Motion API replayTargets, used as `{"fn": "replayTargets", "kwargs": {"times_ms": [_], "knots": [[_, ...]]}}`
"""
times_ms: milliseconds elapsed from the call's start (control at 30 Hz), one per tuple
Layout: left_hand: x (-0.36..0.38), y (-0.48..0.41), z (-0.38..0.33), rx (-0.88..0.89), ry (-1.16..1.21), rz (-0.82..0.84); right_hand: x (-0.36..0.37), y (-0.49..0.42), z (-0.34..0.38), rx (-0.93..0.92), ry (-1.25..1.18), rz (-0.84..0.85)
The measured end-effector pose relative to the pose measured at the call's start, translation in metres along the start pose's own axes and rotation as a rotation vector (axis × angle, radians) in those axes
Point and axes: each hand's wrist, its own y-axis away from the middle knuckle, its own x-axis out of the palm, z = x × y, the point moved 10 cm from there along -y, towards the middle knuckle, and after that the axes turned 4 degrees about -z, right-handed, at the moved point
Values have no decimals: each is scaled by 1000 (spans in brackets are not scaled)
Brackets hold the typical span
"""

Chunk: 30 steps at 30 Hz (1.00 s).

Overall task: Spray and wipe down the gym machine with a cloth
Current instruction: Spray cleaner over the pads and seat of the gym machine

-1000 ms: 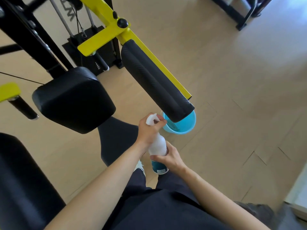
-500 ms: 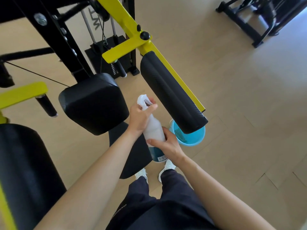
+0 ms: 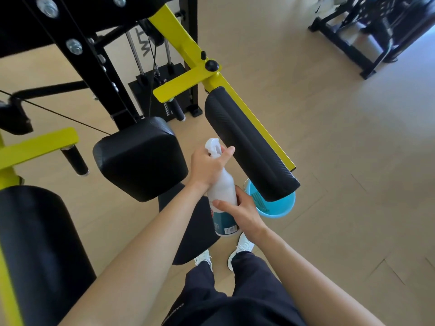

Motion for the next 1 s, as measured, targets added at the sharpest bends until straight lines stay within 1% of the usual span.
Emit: {"fn": "replayTargets", "kwargs": {"times_ms": [133,267,400,500,633,733,800,867,1000], "knots": [[6,-2,1,-43,-31,-11,-6,-1,0,13,12,-11],[18,-3,-3,-36,-58,79,-9,-2,-6,56,-14,12],[15,1,12,-93,-77,26,-8,1,-10,41,41,24],[4,4,17,-119,-9,-34,-7,0,-7,19,69,18],[-8,0,15,-87,57,-64,0,-6,0,1,133,50],[-7,2,16,-113,30,-74,1,-8,-6,11,167,56],[-2,10,11,-96,10,-72,-1,-6,-12,24,183,39],[8,19,12,-92,-11,-47,-7,-4,-19,31,201,9],[36,41,23,-86,-9,75,-19,4,-45,41,213,-39]]}}
